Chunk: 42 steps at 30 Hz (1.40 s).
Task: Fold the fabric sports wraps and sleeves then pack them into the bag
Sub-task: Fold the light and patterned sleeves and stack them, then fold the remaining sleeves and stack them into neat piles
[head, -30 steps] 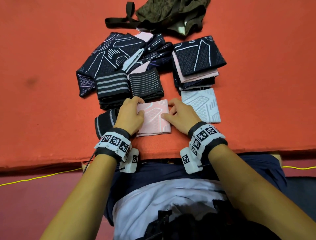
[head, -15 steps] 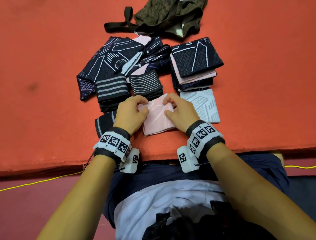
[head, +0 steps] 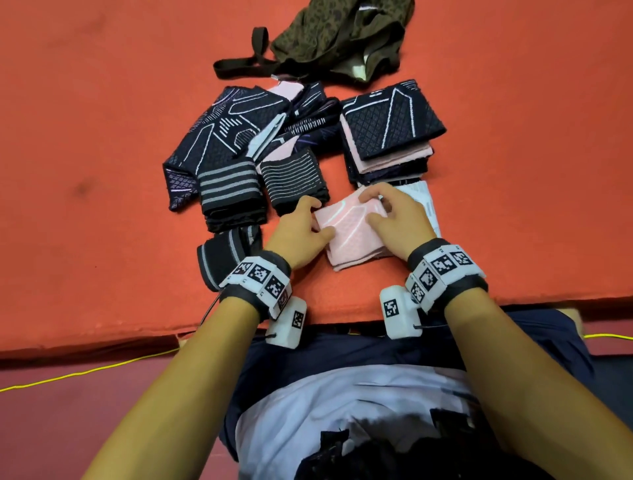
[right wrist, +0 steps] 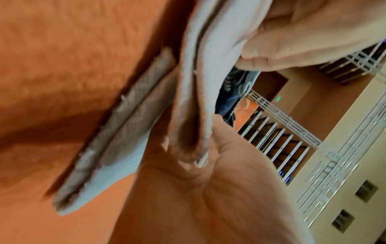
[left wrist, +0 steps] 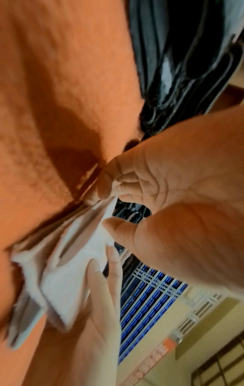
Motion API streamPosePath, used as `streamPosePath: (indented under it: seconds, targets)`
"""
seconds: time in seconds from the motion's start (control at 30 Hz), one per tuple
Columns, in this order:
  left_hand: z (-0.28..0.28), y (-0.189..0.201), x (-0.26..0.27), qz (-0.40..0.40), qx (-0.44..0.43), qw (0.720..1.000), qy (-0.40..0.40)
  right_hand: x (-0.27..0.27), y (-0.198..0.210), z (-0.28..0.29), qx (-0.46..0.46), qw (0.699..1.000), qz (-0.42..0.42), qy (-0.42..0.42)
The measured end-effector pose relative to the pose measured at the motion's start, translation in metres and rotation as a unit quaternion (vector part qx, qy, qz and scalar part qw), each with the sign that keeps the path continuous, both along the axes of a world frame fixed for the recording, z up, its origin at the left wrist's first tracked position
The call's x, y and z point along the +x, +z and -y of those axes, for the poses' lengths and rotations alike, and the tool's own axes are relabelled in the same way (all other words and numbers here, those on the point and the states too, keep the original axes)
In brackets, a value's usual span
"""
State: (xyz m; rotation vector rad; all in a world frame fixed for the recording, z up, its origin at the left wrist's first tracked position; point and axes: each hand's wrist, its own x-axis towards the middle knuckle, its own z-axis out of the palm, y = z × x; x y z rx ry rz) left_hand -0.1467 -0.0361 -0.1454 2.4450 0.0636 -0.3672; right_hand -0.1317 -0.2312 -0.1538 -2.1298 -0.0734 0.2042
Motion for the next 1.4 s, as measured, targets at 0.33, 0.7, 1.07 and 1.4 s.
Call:
streamPosePath:
  seconds: [0.33, 0.7, 1.07, 1.4]
  targets:
    - [0.028, -0.005, 0.011, -0.017, -0.131, 0.991, 0.029, 0.004, -0.002, 0.041, -0.027, 0.992, 0.005, -0.123]
    - [0.058, -0.005, 0.023, 0.020, -0.096, 0.995, 0.011, 0.002, 0.006, 0.045, -0.178, 0.972, 0.085, -0.125]
    - [0.024, 0.004, 0.020, 0.036, -0.040, 0.999, -0.009, 0.013, 0.016, -0.010, -0.174, 0.983, 0.012, 0.057]
    - [-0.066, 0.029, -0.005, 0.081, -0.048, 0.991, 0.097, 0.011, 0.033, -0.100, -0.175, 0.967, -0.013, 0.187]
